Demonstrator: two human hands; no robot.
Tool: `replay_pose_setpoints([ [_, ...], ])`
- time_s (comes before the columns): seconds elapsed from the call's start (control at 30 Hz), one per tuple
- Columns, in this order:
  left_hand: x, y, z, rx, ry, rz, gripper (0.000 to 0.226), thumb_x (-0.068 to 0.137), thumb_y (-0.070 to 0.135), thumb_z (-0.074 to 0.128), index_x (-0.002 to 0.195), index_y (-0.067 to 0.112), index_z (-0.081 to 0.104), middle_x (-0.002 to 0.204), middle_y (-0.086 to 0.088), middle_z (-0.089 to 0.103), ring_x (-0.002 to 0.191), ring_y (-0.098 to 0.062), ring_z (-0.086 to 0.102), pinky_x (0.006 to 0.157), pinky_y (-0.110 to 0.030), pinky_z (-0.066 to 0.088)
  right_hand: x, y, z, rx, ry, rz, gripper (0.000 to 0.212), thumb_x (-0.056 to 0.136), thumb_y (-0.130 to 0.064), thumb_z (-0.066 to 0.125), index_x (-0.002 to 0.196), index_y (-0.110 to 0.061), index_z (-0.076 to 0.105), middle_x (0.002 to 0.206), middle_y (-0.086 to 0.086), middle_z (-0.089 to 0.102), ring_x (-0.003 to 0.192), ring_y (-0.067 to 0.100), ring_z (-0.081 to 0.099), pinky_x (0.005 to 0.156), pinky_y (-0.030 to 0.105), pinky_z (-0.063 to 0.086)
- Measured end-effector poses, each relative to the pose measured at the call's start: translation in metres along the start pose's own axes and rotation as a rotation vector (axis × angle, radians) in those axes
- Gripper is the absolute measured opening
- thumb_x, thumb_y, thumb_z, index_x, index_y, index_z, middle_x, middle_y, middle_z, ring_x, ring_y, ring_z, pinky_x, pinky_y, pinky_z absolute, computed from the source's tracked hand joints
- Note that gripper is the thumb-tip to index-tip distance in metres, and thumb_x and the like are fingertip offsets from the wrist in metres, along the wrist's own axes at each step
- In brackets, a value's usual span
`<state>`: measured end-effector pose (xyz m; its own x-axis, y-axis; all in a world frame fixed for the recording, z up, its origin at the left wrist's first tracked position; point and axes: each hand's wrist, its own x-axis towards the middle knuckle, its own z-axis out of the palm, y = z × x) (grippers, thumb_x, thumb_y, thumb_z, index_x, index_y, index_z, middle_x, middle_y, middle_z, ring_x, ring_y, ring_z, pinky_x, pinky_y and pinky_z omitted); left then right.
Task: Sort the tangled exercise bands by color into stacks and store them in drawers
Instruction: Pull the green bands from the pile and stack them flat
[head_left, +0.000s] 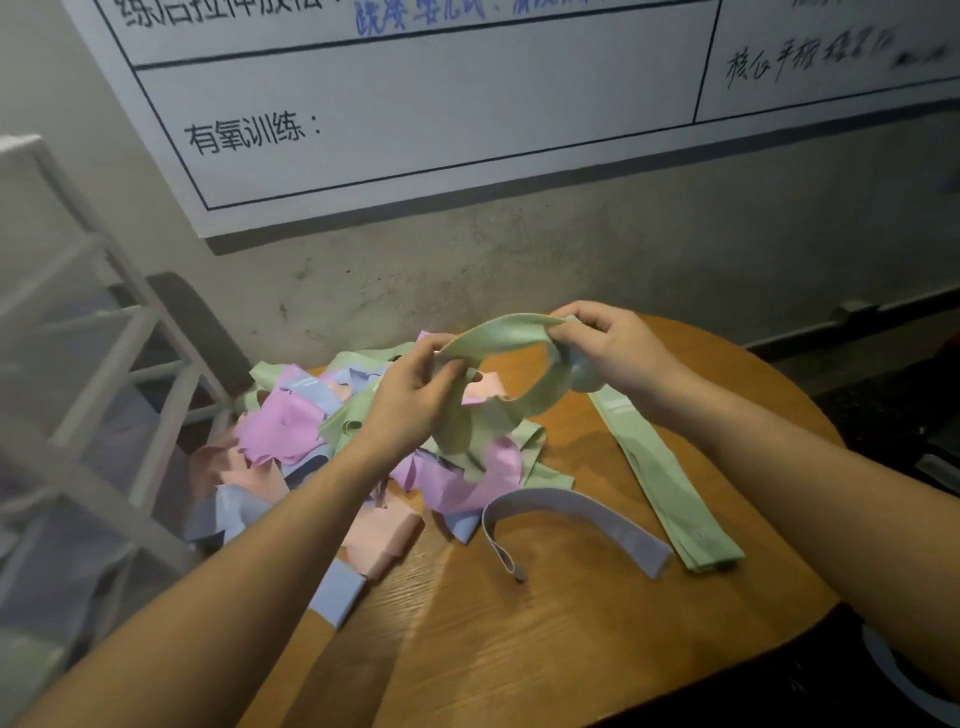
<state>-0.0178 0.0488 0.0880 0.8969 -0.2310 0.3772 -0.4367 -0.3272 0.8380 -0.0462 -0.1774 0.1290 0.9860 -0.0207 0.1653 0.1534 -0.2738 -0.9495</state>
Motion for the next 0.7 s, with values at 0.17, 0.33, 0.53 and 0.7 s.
replay_pose_setpoints([
  [0.17,-0.030,0.017,-0.028,0.016,-0.005,-0.032,0.044,0.100,-0.002,0.048,0.101,0.039,0.066,0.089,0.029,0.070,0.086,0.008,0.065,0.076,-0.012,0.051,-0.017,-0.009,0.013,-0.031,-0.010,-0.033,0.012,0.096,-0.013,0.061,0.100,-0.009,0.072,0.086,-0.004,0.066,0.068,-0.006,0.057,0.058,0.010,0.044],
  [0.33,-0.069,0.011,-0.047,0.022,-0.122,-0.138,0.020,0.101,0.019,0.058,0.108,0.034,0.069,0.100,0.013,0.072,0.096,-0.009,0.068,0.083,-0.031,0.057,-0.039,-0.012,0.033,-0.036,-0.048,-0.025,0.012,0.096,-0.022,0.065,0.099,-0.014,0.074,0.091,0.005,0.069,0.076,0.010,0.059,0.059,0.020,0.047],
  [0.53,-0.116,0.004,-0.042,-0.100,-0.160,-0.147,0.039,0.095,0.011,0.067,0.131,0.021,0.058,0.126,-0.002,0.063,0.107,-0.013,0.064,0.092,-0.029,0.055,-0.068,-0.014,0.068,-0.022,-0.262,0.024,0.009,0.092,-0.026,0.070,0.086,-0.025,0.077,0.087,-0.008,0.071,0.083,0.003,0.061,0.077,0.025,0.048],
  [0.7,-0.131,0.019,-0.043,-0.203,-0.026,-0.136,0.026,0.100,0.023,0.056,0.125,0.021,0.063,0.120,0.007,0.068,0.113,-0.002,0.062,0.094,-0.018,0.049,-0.087,-0.020,0.086,0.071,-0.403,0.072,0.010,0.095,-0.018,0.066,0.095,-0.015,0.076,0.091,-0.008,0.070,0.083,0.002,0.063,0.076,0.019,0.051],
])
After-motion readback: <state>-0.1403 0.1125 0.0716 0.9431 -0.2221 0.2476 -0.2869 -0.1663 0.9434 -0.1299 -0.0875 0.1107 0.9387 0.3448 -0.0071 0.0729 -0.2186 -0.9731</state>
